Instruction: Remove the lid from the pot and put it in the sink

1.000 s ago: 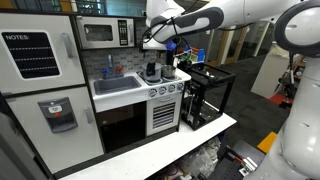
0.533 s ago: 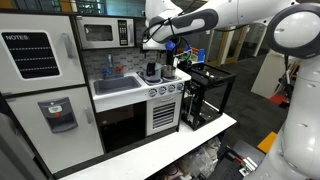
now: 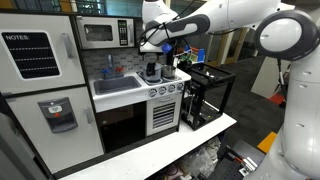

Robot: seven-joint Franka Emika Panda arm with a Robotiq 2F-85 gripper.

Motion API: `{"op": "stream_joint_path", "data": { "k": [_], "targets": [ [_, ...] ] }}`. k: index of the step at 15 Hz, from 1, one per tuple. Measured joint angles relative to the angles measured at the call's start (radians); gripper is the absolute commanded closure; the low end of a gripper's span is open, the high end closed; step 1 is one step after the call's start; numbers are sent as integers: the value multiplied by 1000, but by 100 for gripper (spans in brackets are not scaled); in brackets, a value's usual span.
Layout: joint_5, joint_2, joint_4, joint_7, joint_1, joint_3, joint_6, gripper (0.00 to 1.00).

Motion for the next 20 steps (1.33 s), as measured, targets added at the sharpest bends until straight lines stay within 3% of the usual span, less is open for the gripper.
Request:
{"op": "stream_joint_path", "data": {
  "k": [20],
  "targets": [
    [59, 67, 86, 1, 46, -27, -76, 0]
  ]
}}
